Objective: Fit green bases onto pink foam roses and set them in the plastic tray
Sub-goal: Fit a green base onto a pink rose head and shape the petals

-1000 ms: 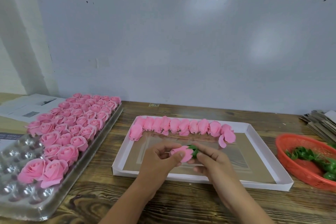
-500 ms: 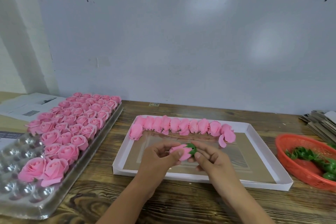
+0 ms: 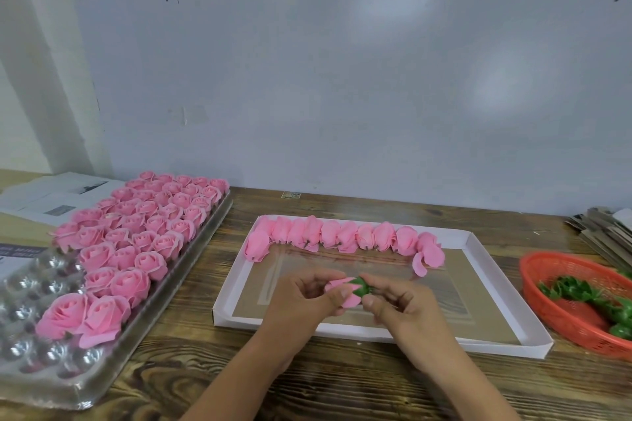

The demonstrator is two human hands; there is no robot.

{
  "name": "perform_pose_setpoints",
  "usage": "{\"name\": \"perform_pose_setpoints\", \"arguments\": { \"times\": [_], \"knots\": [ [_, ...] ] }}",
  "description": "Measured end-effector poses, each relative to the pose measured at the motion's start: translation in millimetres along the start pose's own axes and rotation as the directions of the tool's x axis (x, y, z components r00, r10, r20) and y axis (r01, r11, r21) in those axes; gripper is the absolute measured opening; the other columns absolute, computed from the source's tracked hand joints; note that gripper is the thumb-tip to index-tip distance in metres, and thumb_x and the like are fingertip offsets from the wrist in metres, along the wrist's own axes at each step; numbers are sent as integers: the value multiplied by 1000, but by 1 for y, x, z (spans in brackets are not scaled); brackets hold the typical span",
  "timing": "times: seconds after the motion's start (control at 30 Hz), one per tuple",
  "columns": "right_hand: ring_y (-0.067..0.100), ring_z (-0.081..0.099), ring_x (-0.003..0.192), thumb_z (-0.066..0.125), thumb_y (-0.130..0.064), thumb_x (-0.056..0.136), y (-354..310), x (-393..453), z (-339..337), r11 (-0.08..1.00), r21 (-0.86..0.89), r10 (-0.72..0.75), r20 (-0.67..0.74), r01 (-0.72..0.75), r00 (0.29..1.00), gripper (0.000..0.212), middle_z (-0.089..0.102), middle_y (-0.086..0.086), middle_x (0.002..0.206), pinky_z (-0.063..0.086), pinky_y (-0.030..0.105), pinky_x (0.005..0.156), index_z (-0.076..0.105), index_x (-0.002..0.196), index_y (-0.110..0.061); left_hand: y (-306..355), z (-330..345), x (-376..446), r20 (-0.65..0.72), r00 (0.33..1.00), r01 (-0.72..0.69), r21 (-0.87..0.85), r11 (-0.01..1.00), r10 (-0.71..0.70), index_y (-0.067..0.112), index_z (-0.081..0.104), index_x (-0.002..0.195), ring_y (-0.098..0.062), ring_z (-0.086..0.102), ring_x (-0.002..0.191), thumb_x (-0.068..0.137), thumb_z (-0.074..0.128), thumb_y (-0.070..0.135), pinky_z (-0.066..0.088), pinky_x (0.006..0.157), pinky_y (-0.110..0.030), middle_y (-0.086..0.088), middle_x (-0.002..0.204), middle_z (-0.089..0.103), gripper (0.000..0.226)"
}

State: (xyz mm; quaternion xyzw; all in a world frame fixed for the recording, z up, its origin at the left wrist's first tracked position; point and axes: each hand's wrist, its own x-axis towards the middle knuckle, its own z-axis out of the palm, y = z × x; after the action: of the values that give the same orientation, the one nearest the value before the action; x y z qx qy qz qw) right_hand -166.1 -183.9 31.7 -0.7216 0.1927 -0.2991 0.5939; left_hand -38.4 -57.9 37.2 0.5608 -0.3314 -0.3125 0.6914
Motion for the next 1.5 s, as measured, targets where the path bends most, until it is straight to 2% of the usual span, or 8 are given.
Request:
{"name": "perform_pose_setpoints", "arguments": {
  "times": [0.13, 0.3, 0.5, 0.67, 0.77, 1.0, 1.2, 1.5],
  "knots": [
    [1, 66, 82, 73, -1, 82, 0, 0, -5, 998, -58, -29, 23, 30, 999, 34, 77, -8, 93, 52, 20, 75, 75, 102, -28, 0, -2, -1, 32, 999, 14, 27, 1000, -15, 25, 81, 99, -20, 75, 93, 78, 81, 25, 59, 74, -23, -7, 99, 79, 21],
    [3, 70, 86, 75, -1, 80, 0, 0, -9, 1000, 0, 5, 73, -5, 997, 39, 78, -2, 92, 50, 13, 77, 79, 87, -39, 1, -1, 0, 51, 998, 21, 61, 998, -24, 28, 82, 97, -17, 76, 90, 76, 81, 27, 59, 72, -21, -6, 97, 79, 21],
    [16, 71, 86, 76, 1, 79, 2, -1, -10, 999, -51, 4, 105, 1, 994, 33, 77, 2, 93, 55, 27, 81, 73, 103, -22, -1, 0, -1, 60, 998, -2, 86, 996, -4, 33, 79, 100, -18, 75, 95, 76, 85, 32, 58, 75, -21, -3, 101, 79, 25],
    [13, 71, 86, 71, 10, 79, 0, 2, -3, 990, 136, 18, 39, -23, 999, 32, 76, 6, 94, 54, 20, 73, 66, 104, -9, -3, 3, 0, 18, 993, -118, 80, 990, 117, 40, 72, 109, -15, 73, 101, 67, 90, 32, 56, 81, -21, 2, 110, 77, 47],
    [18, 71, 88, 74, 7, 79, 3, 0, -1, 995, 95, 28, 63, -34, 998, 30, 76, 8, 94, 55, 24, 78, 67, 104, -8, -3, 1, 1, -40, 988, -146, 107, 984, 150, 43, 72, 107, -13, 74, 95, 70, 90, 22, 57, 79, -22, 4, 106, 77, 47],
    [11, 64, 88, 70, -13, 86, -8, -6, 1, 999, -33, 27, 305, -18, 952, 34, 76, -1, 99, 49, 23, 83, 72, 114, -32, -7, 1, 2, -61, 985, -146, 198, 969, 161, 34, 73, 109, -8, 71, 101, 68, 93, 17, 53, 91, -30, 7, 101, 77, 49],
    [9, 63, 97, 68, -21, 86, -20, -9, -8, 976, 126, 103, 439, -175, 893, 38, 73, 0, 108, 49, 20, 76, 68, 123, -25, 1, 1, -2, 84, 991, -102, -7, 995, 102, 33, 74, 110, -20, 75, 91, 68, 91, 26, 57, 78, -25, -13, 98, 78, 46],
    [18, 65, 97, 65, -16, 87, -18, -8, -13, 903, 297, 110, 539, -310, 835, 40, 68, 14, 116, 54, 26, 80, 65, 126, -7, 5, -1, -3, 171, 983, -69, -11, 998, 70, 35, 70, 118, -19, 74, 96, 72, 86, 51, 55, 84, -23, -12, 104, 78, 51]
  ]
}}
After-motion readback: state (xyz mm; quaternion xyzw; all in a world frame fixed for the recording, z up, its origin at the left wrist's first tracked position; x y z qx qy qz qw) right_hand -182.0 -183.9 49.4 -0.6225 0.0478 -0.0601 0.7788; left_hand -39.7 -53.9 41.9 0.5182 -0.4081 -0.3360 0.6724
